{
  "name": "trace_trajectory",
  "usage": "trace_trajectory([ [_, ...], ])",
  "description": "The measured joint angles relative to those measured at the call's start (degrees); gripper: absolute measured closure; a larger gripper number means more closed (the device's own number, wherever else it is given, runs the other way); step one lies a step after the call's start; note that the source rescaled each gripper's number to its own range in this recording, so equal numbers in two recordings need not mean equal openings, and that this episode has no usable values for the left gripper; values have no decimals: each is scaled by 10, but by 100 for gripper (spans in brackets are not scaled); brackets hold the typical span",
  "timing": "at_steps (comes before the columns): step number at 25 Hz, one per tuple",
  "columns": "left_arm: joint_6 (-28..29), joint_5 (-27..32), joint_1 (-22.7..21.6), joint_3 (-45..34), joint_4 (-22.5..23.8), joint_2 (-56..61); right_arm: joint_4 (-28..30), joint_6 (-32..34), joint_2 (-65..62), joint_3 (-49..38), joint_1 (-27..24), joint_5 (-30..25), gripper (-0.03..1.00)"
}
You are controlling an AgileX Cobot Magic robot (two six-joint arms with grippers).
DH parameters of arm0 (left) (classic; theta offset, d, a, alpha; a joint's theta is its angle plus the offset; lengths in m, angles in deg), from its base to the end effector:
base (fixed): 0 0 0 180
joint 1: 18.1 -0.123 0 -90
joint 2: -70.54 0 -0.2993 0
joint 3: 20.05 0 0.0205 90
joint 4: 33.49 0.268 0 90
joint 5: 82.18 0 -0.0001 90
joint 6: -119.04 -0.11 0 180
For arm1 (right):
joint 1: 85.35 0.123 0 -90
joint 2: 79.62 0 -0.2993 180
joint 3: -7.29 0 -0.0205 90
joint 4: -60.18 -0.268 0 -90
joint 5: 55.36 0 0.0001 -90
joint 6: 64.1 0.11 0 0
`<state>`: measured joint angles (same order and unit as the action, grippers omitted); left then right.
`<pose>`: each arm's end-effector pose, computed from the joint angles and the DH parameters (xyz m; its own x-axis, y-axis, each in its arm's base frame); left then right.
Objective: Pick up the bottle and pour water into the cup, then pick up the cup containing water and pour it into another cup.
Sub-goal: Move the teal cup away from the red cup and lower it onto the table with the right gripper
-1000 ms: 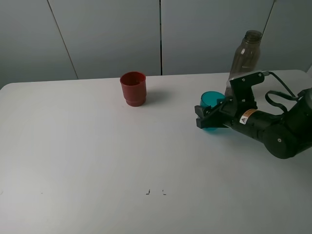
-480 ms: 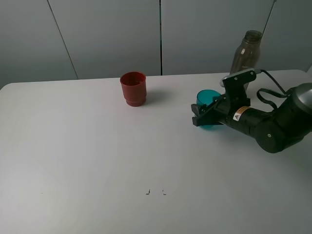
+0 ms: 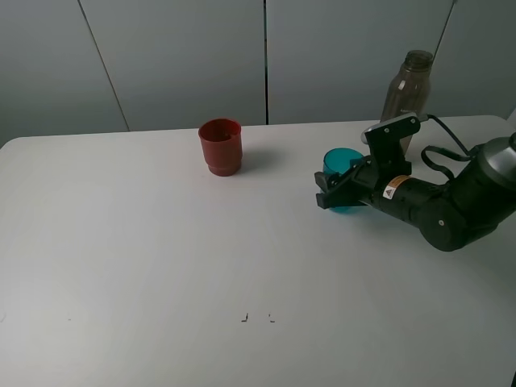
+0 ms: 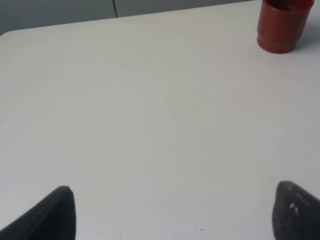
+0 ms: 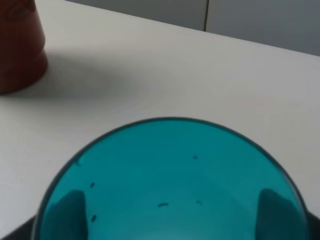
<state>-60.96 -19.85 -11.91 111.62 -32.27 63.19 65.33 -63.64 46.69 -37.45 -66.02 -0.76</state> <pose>0.0102 0.0010 0.2776 -0.4659 0.0605 -0.8828 0.0959 0.9952 0.0176 0.3156 0.1192 0.0535 -0.4042 -0.1884 -0.8950 -0.4101 0.9120 -0.0068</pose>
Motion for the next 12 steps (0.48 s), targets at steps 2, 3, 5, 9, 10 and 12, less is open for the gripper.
trace_trajectory([
  [2, 0, 0, 0, 0, 0, 0, 0, 0, 3, 0, 0, -5, 10],
  [3, 0, 0, 0, 0, 0, 0, 0, 0, 5, 0, 0, -8, 2],
  [5, 0, 0, 0, 0, 0, 0, 0, 0, 6, 0, 0, -20, -2],
  [9, 0, 0, 0, 0, 0, 0, 4, 0, -12, 0, 0, -92, -3],
  [10, 0, 0, 0, 0, 0, 0, 7, 0, -21, 0, 0, -110, -3],
  [12, 0, 0, 0, 0, 0, 0, 13, -1, -44, -4, 0, -144, -3],
])
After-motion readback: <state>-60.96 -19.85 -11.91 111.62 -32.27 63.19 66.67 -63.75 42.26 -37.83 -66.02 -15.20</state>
